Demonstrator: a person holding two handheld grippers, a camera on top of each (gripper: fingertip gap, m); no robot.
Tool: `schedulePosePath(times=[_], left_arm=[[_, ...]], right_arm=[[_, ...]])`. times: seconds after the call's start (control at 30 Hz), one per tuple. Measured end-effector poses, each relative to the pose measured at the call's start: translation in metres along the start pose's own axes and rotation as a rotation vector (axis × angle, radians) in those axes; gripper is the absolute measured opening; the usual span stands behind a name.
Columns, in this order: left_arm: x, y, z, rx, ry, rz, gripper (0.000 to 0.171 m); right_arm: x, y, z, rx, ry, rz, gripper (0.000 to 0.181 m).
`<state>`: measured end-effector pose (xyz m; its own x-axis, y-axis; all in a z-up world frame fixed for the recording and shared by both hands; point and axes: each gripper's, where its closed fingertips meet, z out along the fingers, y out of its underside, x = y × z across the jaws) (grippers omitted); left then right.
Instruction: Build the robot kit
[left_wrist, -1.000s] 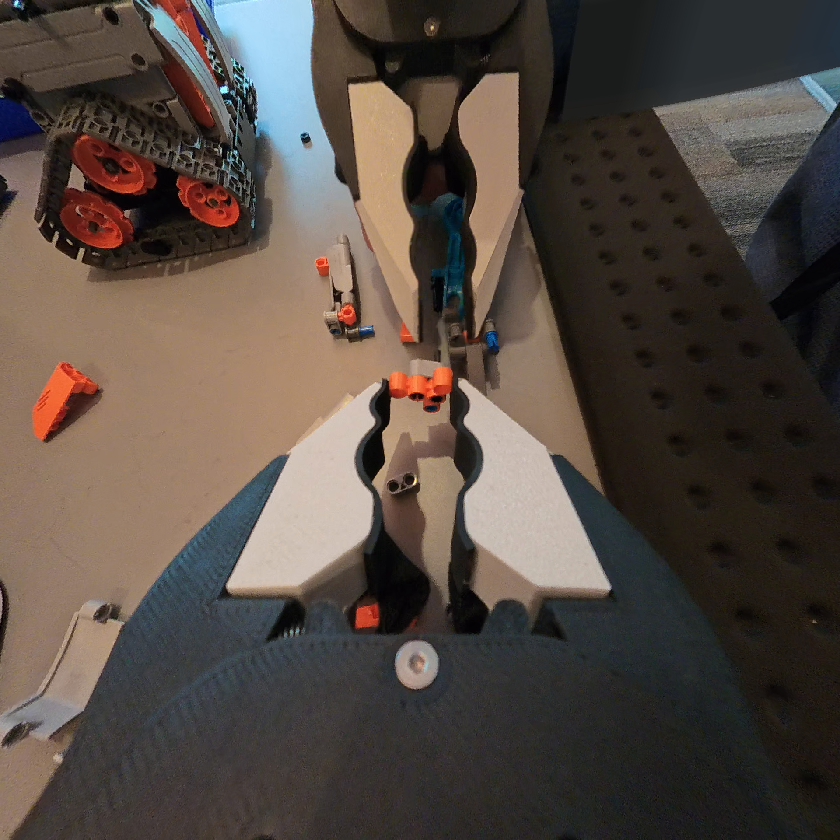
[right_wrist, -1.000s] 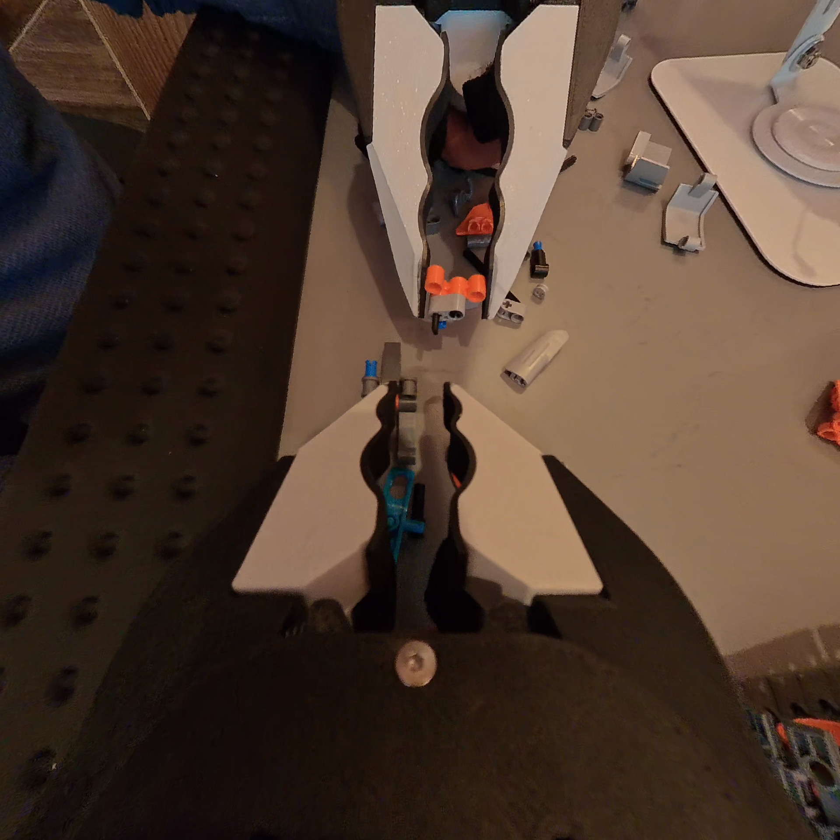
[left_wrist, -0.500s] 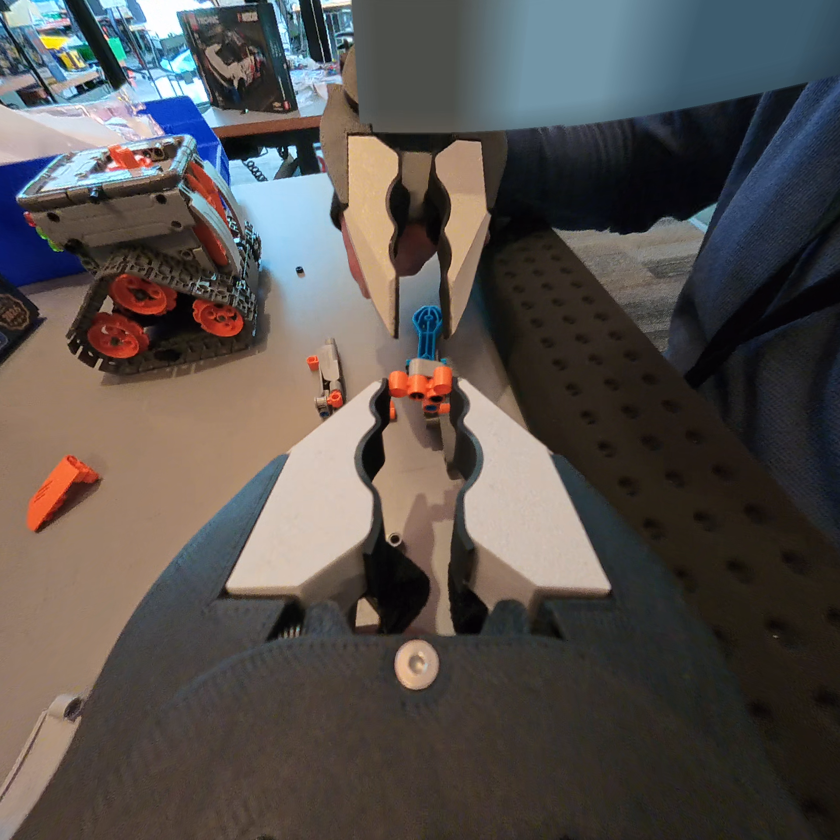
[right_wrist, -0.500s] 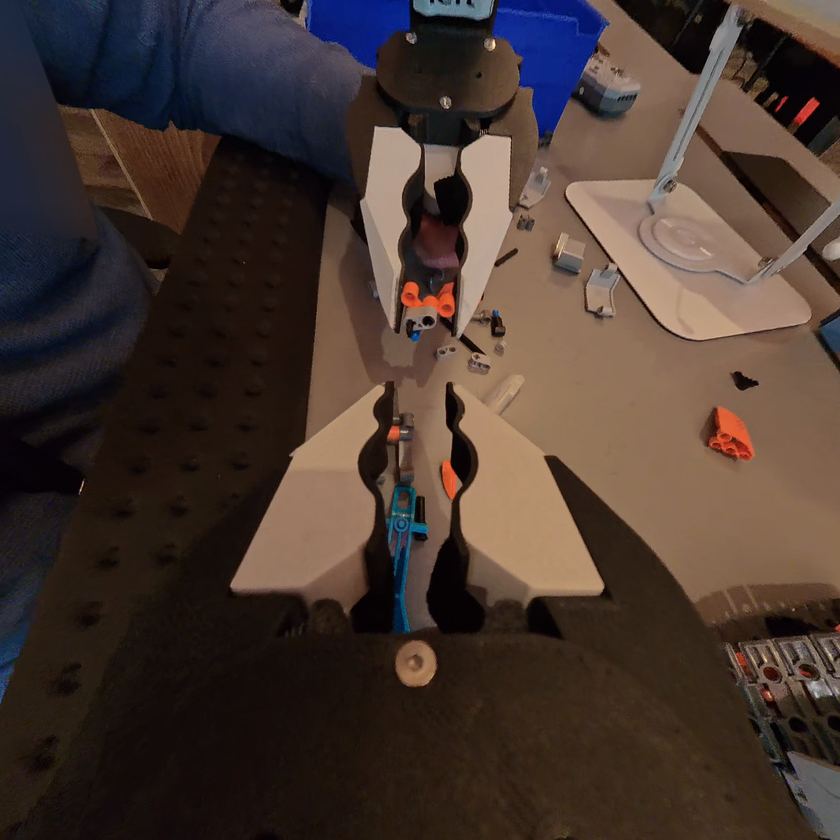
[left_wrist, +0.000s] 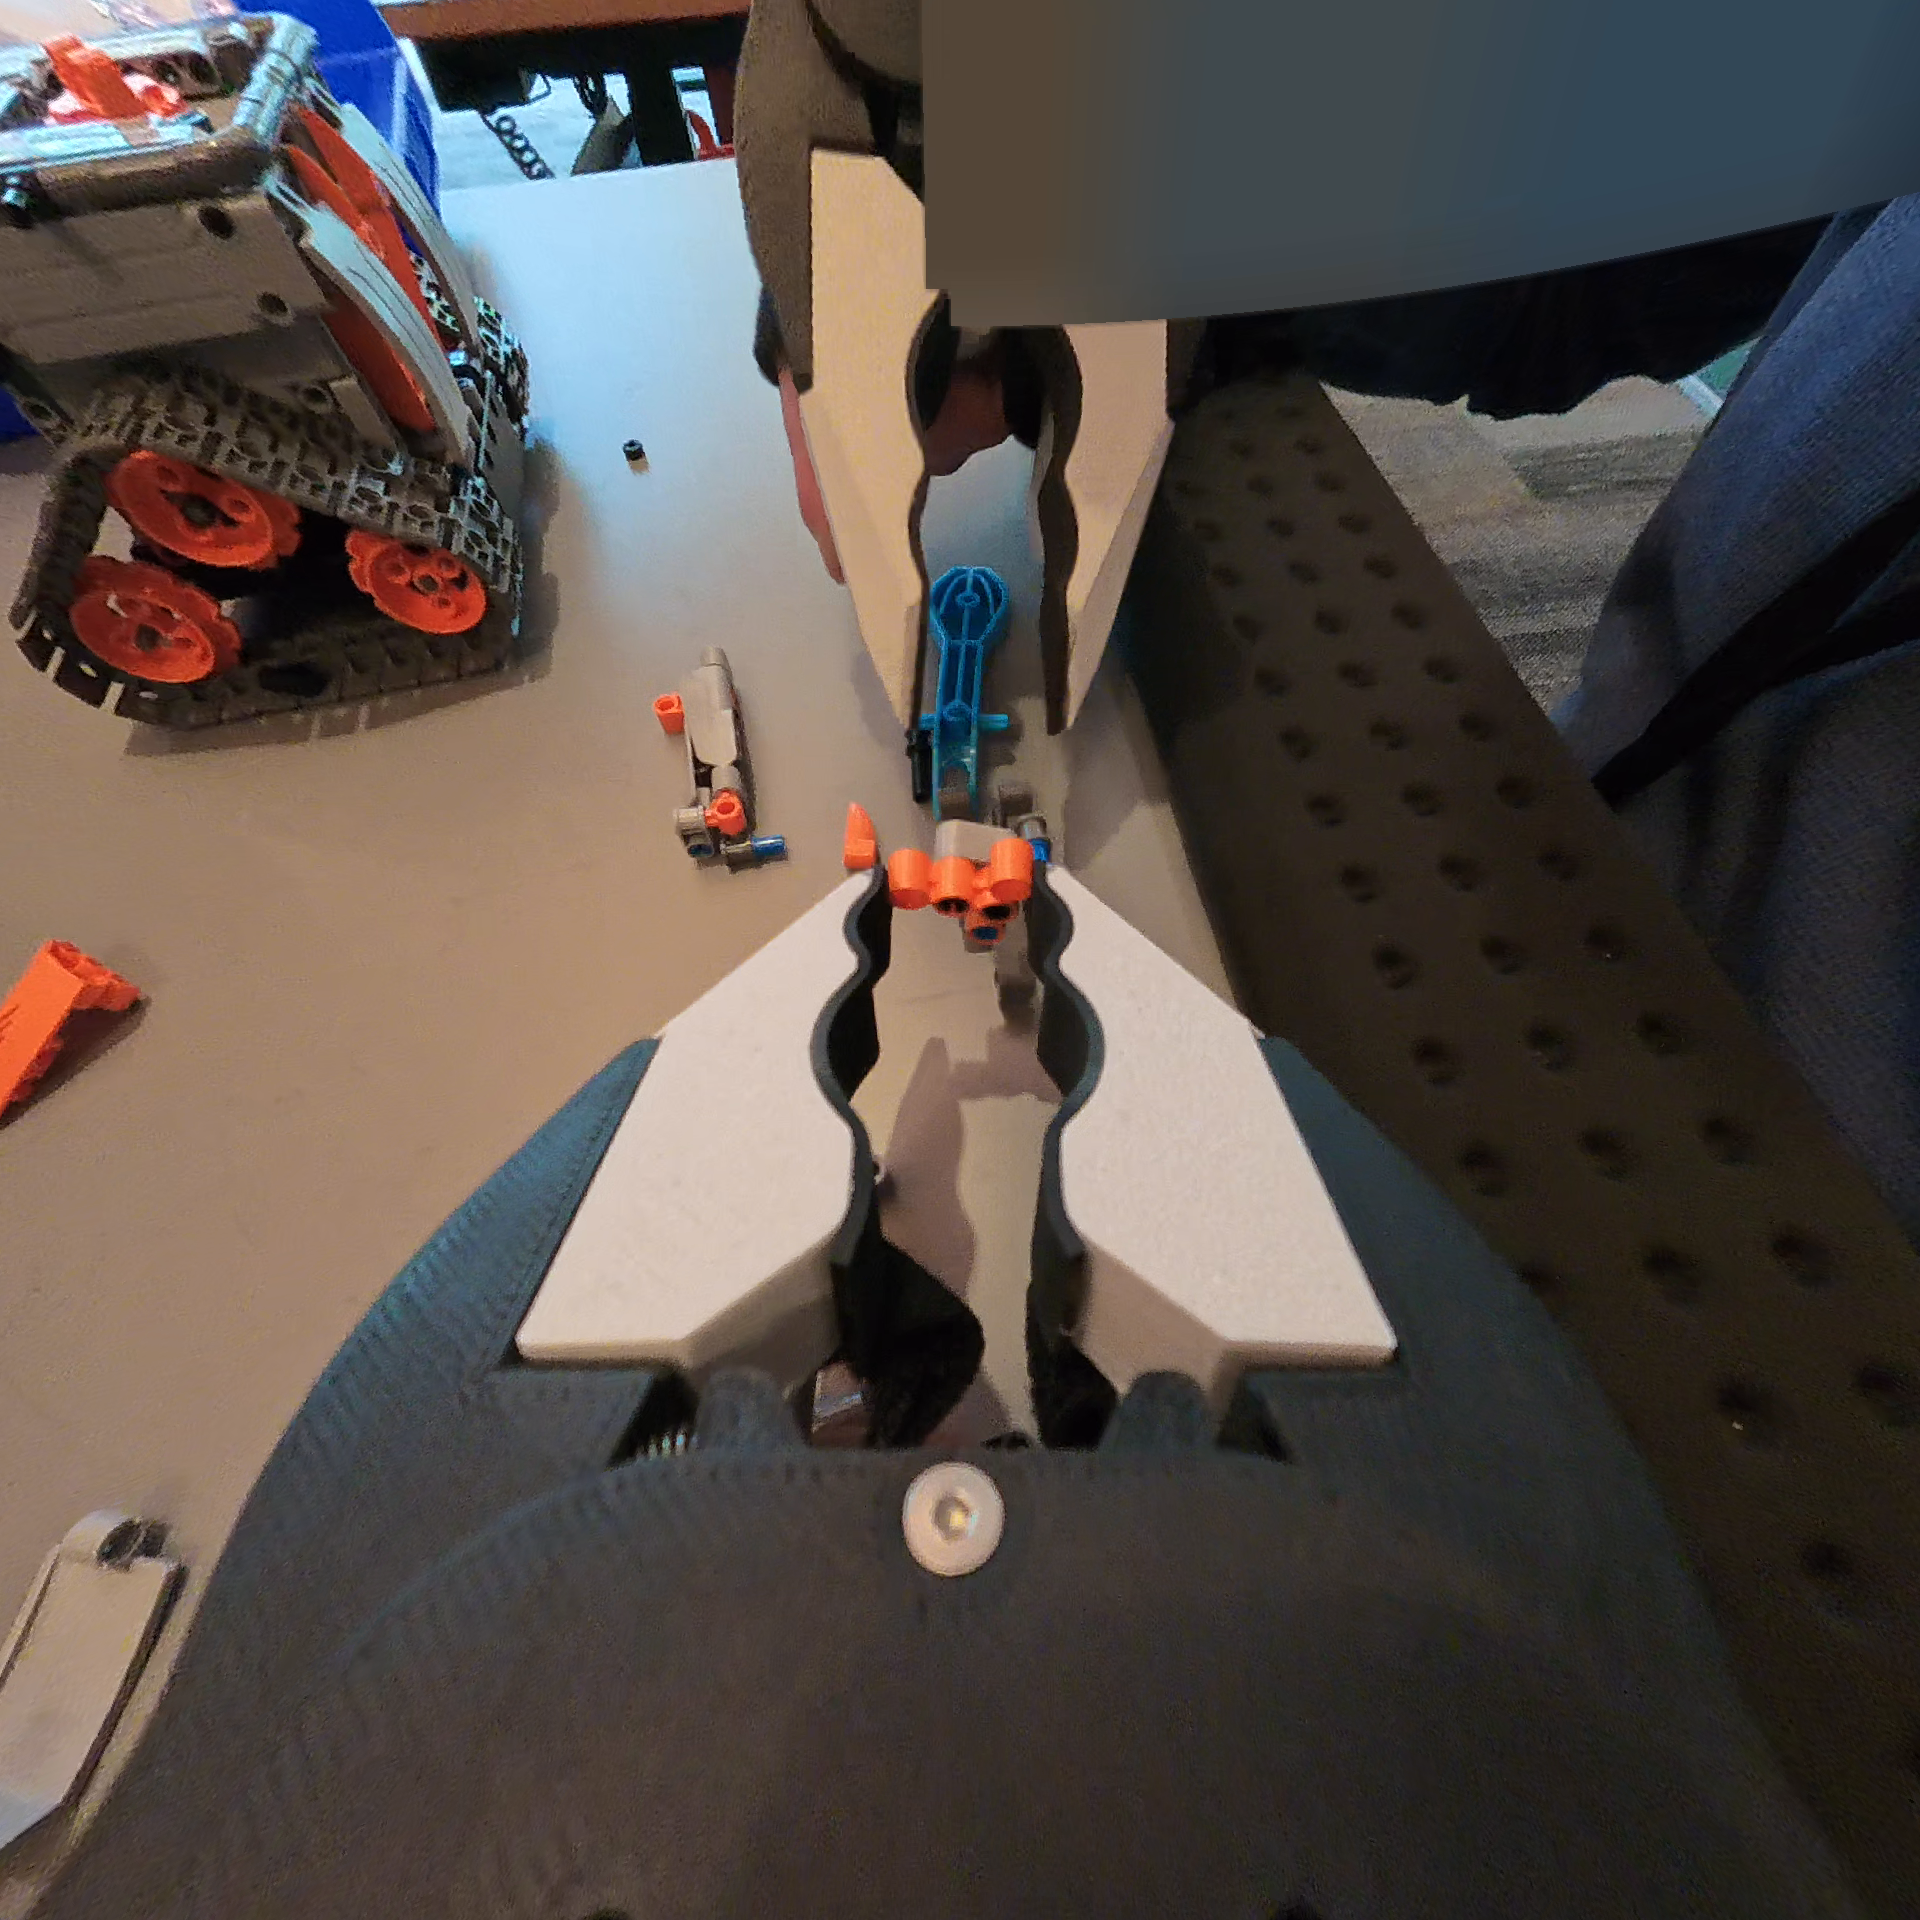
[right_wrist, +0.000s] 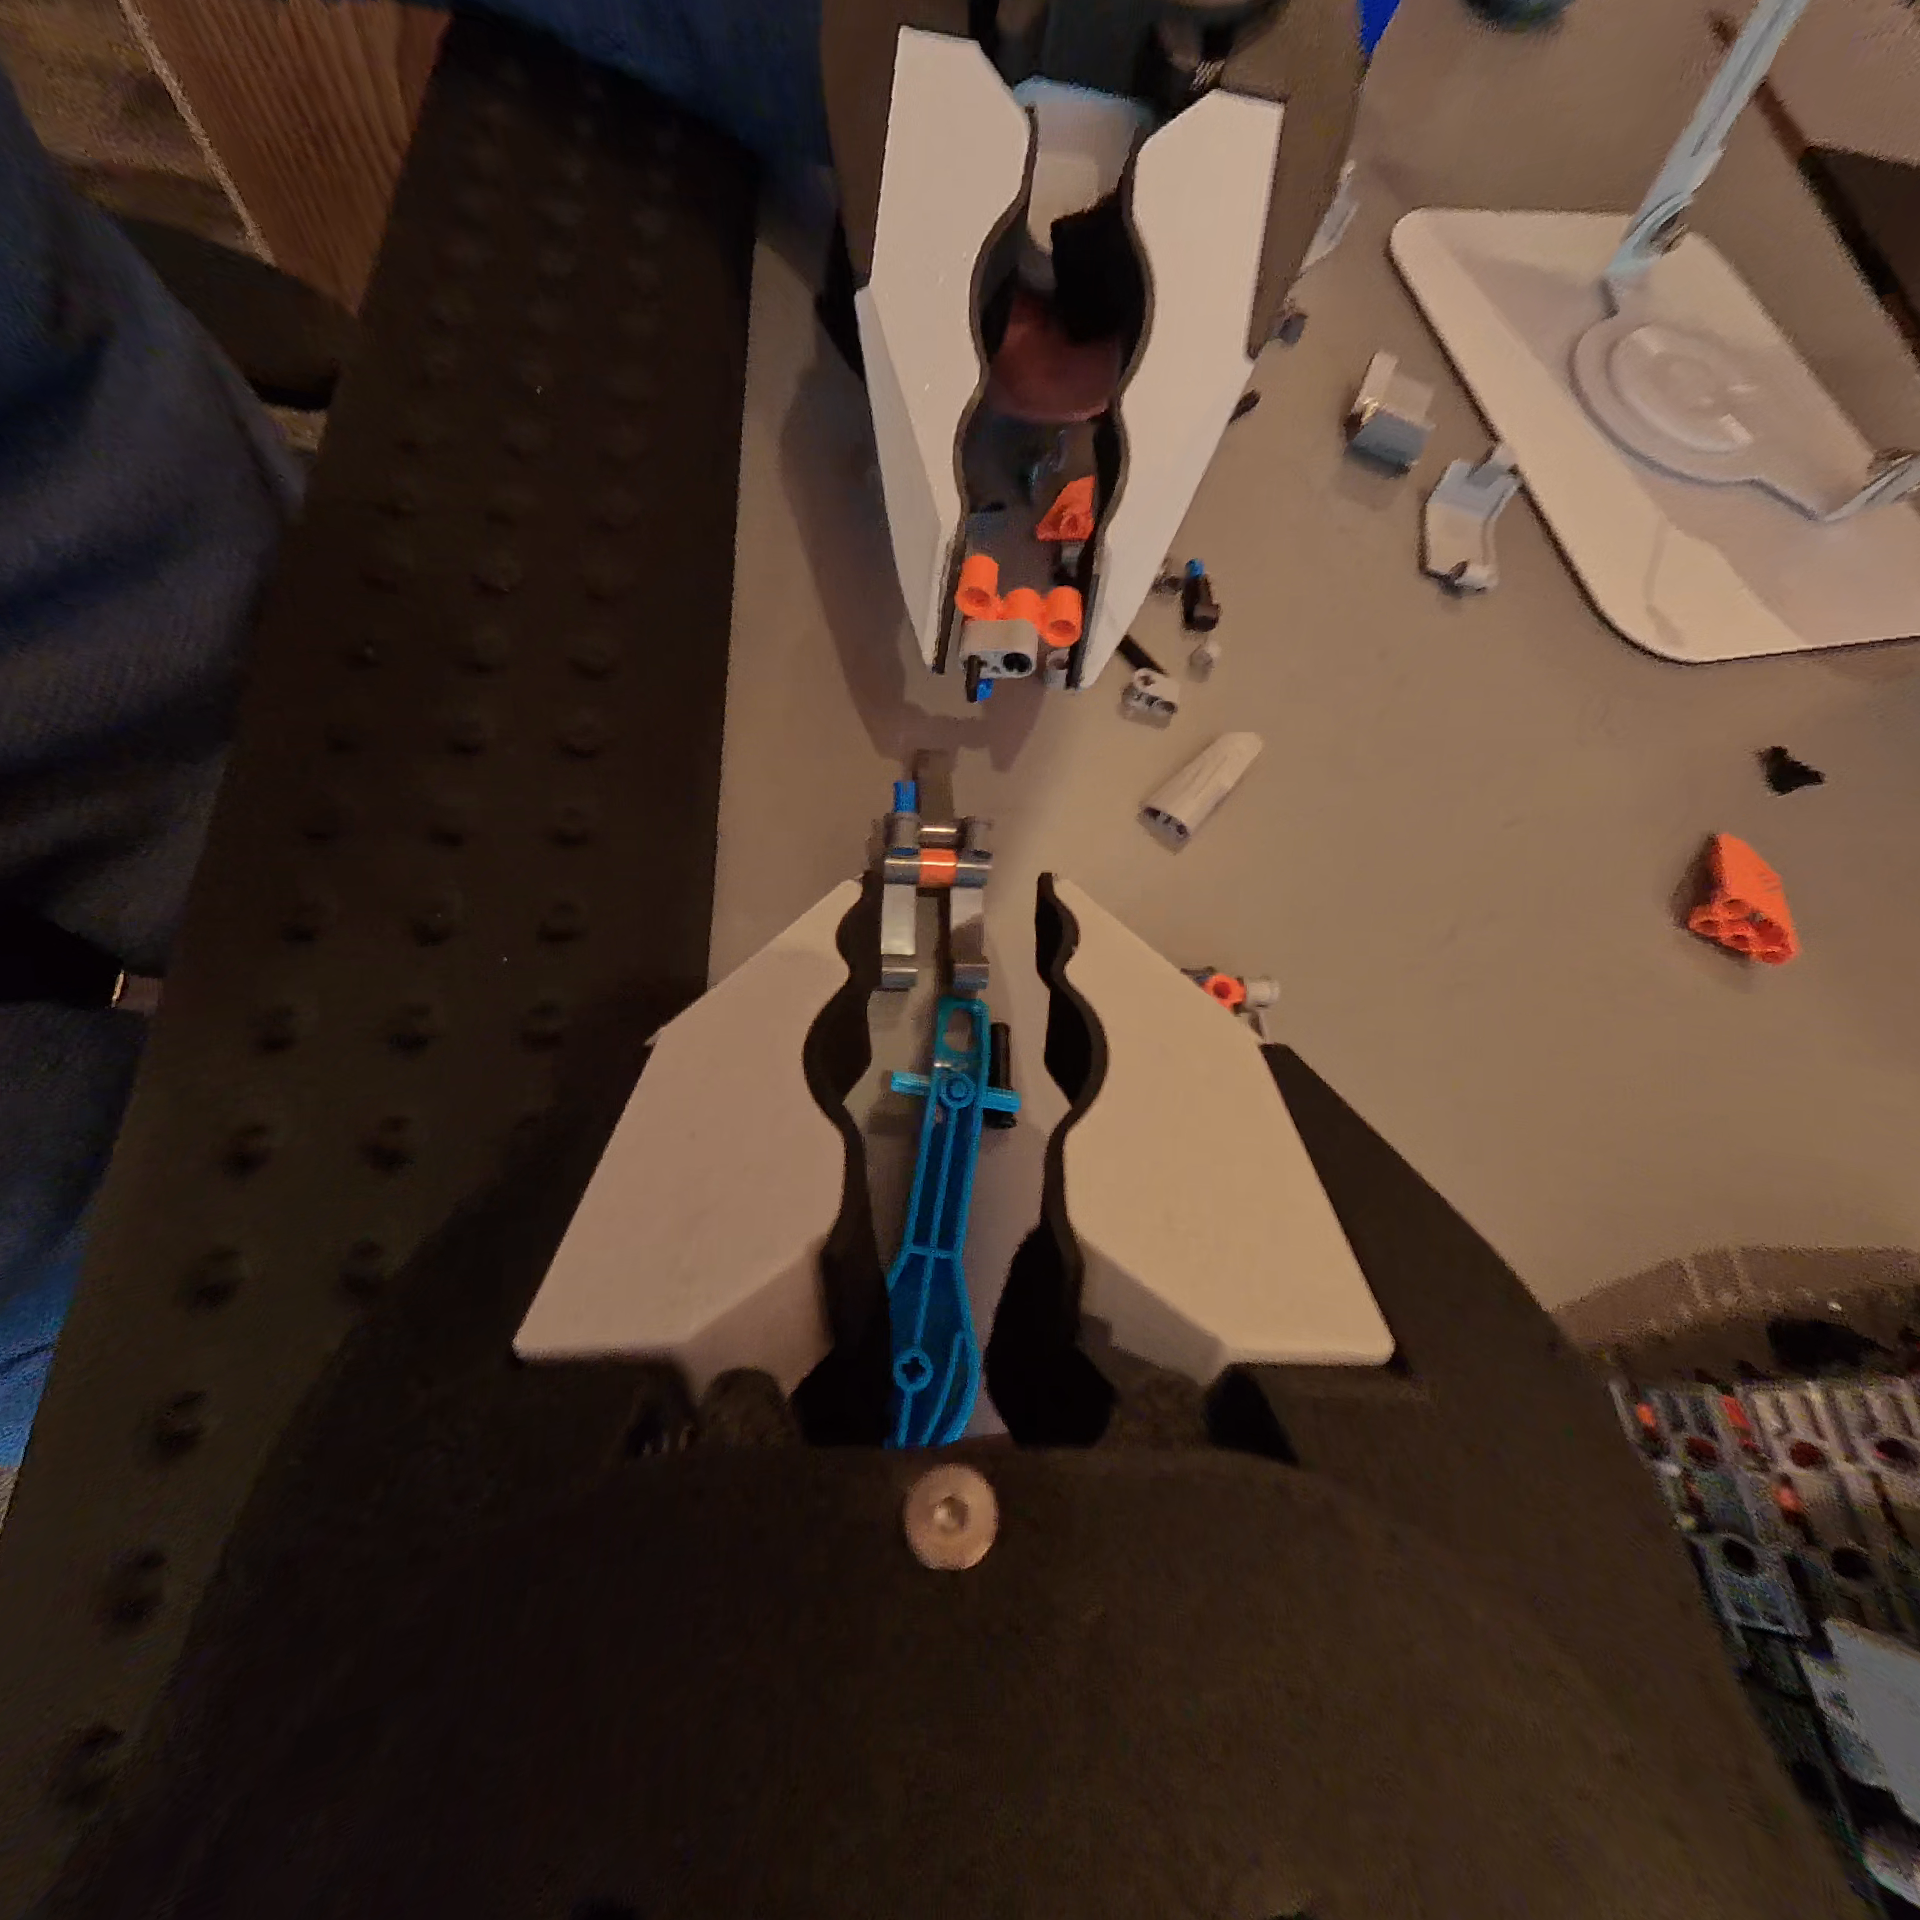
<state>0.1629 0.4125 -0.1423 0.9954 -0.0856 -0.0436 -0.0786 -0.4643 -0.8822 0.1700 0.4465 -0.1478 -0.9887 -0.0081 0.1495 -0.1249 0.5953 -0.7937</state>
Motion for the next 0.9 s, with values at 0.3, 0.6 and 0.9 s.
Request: schedulePosePath(times=[0.3,0.6,0.9], left_arm=[[0.007,0.001,0.005,-0.021,0.009,0.022,0.025],[0.006,0.000,0.004,0.013,0.034,-0.009,0.025],[0.007,-0.009,0.000,0.043,-0.003,0.022,0.025]], right_arm=[[-0.004,0.012,0.023,-0.092,-0.008,-0.033,0.029],[-0.002,0.009,0.032,-0.077,0.003,-0.042,0.024],[-0.005,0.006,0.034,-0.063,0.004,-0.063,0.023]])
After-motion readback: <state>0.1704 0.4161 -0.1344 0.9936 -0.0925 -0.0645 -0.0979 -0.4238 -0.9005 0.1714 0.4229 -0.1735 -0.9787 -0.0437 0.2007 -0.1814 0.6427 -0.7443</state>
